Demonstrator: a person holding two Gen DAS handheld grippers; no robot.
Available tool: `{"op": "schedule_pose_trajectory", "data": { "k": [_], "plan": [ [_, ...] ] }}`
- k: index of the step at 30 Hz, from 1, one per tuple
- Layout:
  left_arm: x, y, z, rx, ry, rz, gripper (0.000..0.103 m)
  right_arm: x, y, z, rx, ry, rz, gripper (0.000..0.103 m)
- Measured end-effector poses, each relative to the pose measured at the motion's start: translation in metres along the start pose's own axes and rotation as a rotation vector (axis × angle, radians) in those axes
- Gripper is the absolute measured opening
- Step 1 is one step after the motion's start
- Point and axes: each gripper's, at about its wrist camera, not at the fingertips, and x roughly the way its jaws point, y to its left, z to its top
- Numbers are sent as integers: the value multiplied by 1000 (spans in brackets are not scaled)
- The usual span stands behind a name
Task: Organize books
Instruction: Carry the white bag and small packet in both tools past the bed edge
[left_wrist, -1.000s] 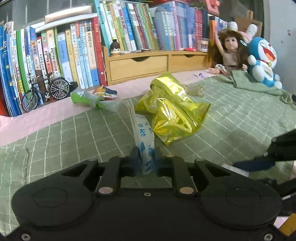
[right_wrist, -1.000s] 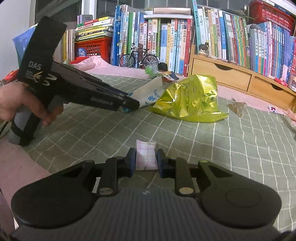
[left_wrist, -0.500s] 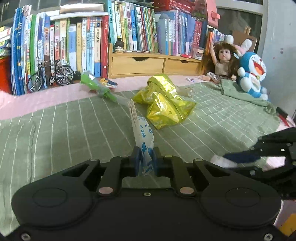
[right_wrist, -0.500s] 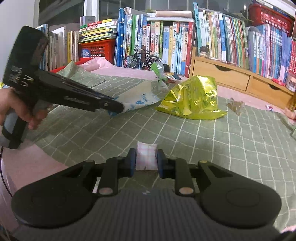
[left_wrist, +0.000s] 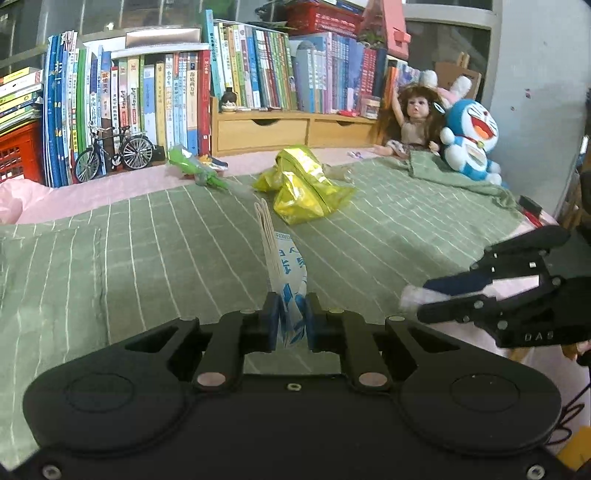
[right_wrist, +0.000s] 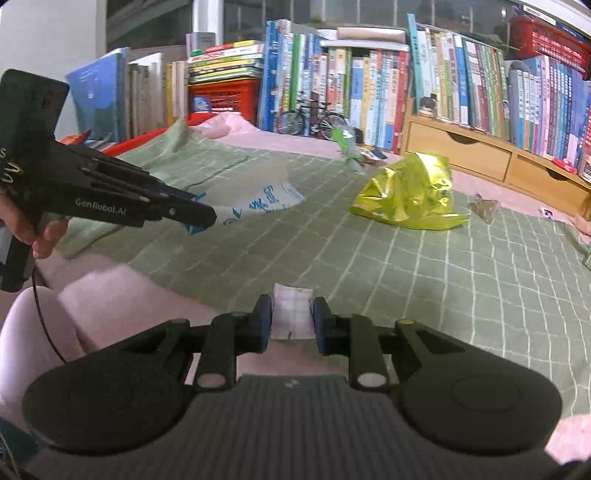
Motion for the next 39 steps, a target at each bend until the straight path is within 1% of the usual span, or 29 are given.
{"op": "schedule_pose_trajectory", "data": {
  "k": [5, 10, 14, 21, 25, 27, 29, 34, 39],
  "plan": [
    [-25, -10, -13, 30, 15, -25, 13, -16, 17, -6, -15, 6, 47, 29],
    [-53, -22, -25, 63, -7, -54, 13, -27, 27, -15, -11, 34, 107, 29],
    [-70, -30, -34, 80, -2, -72, 13, -35, 37, -21, -48, 43, 138, 29],
    [-100, -42, -53, 106, -34, -76, 13, -49, 58, -31, -97, 79, 182, 29],
    [-115, -53, -64, 139, -15, -101, 13, -57, 76, -36, -153, 85, 213, 29],
    [-121, -58, -70, 149, -6, -96, 13, -59, 82, -39, -155, 91, 231, 29],
    [-126, -61, -75, 137, 7, -96, 13, -59, 87, -43, -153, 103, 251, 29],
    [-135, -68, -87, 137, 17, -103, 13, -58, 97, -54, -166, 133, 266, 29],
    [-139, -76, -93, 119, 36, -134, 13, -56, 102, -60, -182, 152, 259, 29]
  ]
}}
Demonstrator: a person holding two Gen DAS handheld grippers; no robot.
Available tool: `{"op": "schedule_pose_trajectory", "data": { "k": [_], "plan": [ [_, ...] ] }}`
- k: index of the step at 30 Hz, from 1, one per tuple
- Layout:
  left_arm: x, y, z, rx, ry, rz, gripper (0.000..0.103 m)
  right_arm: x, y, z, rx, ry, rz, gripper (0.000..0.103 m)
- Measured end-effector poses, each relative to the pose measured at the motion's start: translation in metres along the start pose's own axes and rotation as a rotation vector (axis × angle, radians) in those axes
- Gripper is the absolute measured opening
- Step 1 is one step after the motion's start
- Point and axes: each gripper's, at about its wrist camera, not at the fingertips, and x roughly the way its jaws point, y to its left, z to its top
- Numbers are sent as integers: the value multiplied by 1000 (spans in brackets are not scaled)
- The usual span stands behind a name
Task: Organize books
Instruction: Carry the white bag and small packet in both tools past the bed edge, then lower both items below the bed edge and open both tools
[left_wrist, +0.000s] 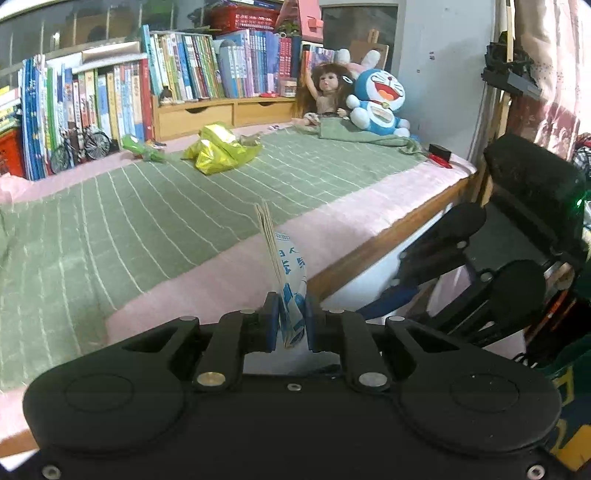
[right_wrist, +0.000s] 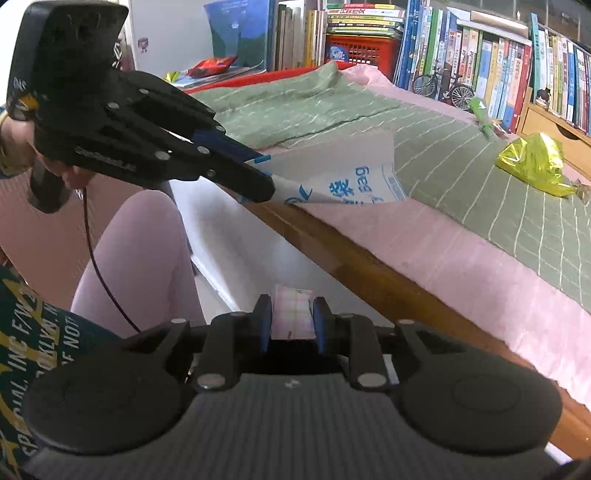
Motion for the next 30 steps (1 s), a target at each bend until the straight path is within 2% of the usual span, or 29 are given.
{"op": "schedule_pose_trajectory", "data": {
  "k": [11, 14, 19, 23, 30],
  "plan": [
    [5, -31, -28, 66, 85, -67, 13, 6, 5, -19, 30, 44, 23, 29],
    [14, -35, -39, 60, 124, -93, 13, 9, 6, -25, 37, 59, 31, 29],
    [36, -41, -57, 110, 202, -98, 14, 14, 12, -29, 39, 71, 49, 29],
    [52, -36, -64, 99, 262, -126, 14, 17, 16, -32, 37, 92, 66, 29],
    [62, -32, -61, 122, 279, -139, 15, 20, 17, -34, 49, 110, 85, 29]
  ]
}}
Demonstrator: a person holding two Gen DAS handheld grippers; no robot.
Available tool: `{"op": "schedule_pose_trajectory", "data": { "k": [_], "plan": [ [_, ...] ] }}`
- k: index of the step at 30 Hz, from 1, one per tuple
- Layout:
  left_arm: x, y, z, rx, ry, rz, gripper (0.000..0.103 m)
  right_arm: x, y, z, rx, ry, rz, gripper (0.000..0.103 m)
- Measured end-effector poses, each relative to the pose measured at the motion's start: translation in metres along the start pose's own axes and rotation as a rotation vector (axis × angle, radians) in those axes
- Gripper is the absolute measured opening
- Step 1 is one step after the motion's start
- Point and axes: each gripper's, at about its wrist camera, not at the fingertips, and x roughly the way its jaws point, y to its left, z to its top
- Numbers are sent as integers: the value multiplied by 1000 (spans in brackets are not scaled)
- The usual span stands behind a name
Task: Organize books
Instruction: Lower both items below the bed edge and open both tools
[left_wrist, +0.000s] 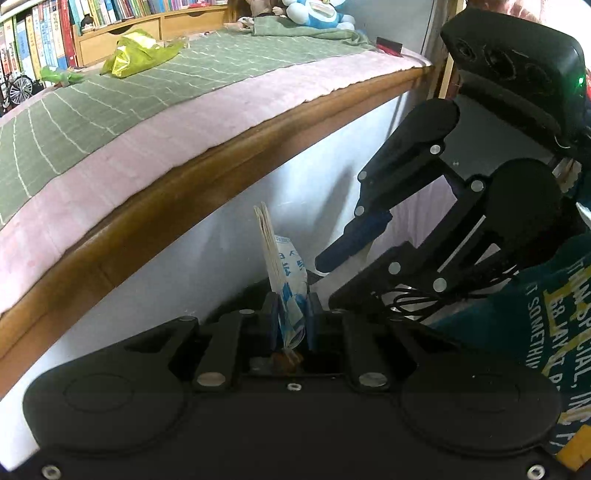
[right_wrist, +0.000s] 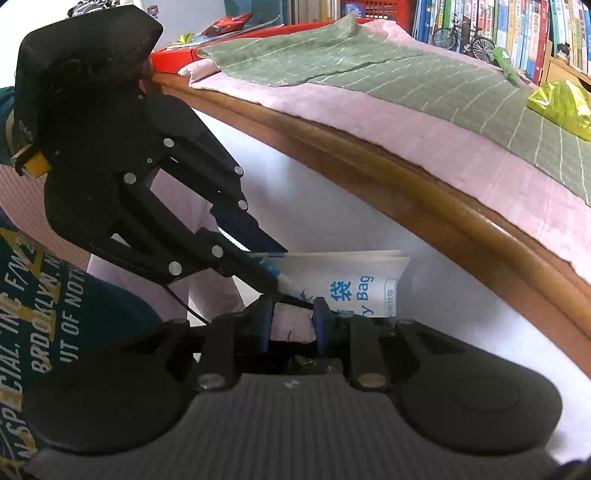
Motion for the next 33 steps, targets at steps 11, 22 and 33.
{"op": "schedule_pose_trajectory", "data": {
  "k": [11, 22, 33],
  "plan": [
    [-2, 11, 8, -59, -17, 0, 44, -1, -3, -2, 18, 17, -11, 29],
    [-8, 22, 14, -107, -47, 12, 102, 0, -8, 0, 33, 16, -25, 29],
    [-6, 24, 13, -110, -26, 19, 103, 3, -13, 2, 48, 15, -51, 52]
  ]
}}
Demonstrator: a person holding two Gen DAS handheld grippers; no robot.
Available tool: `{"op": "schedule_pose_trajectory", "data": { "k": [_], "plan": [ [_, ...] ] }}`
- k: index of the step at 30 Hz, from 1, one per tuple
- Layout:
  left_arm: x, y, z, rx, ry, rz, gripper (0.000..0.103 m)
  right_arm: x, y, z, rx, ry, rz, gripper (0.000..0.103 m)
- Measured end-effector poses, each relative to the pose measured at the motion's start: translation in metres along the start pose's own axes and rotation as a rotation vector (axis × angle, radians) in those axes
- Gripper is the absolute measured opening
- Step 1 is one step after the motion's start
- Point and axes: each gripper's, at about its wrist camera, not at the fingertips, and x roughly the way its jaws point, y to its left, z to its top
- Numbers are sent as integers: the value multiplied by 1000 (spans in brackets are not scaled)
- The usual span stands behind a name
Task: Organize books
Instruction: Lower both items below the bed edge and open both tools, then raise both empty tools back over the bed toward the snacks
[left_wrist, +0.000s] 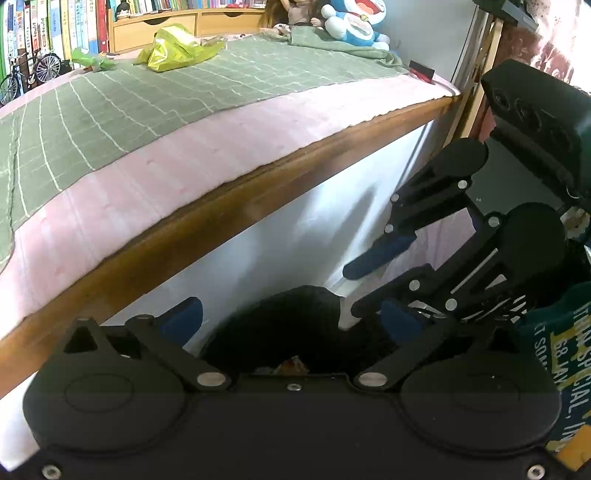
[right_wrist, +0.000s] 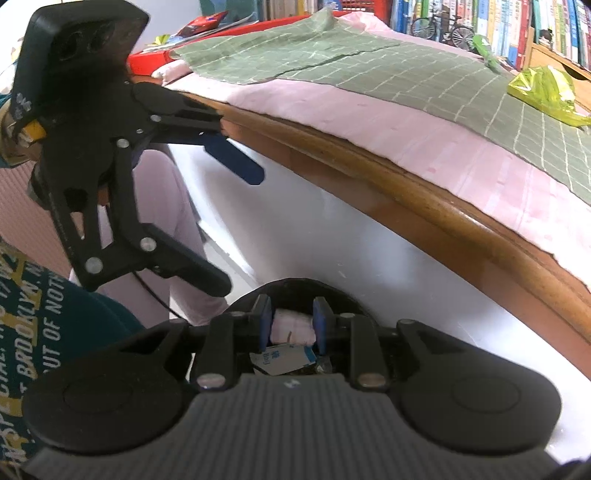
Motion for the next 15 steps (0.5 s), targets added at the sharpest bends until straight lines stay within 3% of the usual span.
{"op": "schedule_pose_trajectory", "data": {
  "k": [1, 2, 3, 6, 8, 15],
  "plan": [
    [0, 0, 0, -1, 1, 1, 103, 0, -1, 0, 7, -1, -9, 59],
    [1, 1, -1, -3, 3, 3, 103, 1, -3, 1, 19, 0, -20, 77],
    [1, 1, -1, -7, 6, 6, 103, 2, -4, 1, 29, 0, -34, 88],
    [2, 3, -1, -20, 11, 12, 103, 3, -6, 4, 19, 4, -65, 92],
    [3, 5, -2, -28, 10, 14, 103, 3, -7, 6, 15, 8, -83, 103],
    [7, 7, -3, -37, 21, 14, 103, 8, -13, 8, 39, 34, -124, 103]
  ]
}}
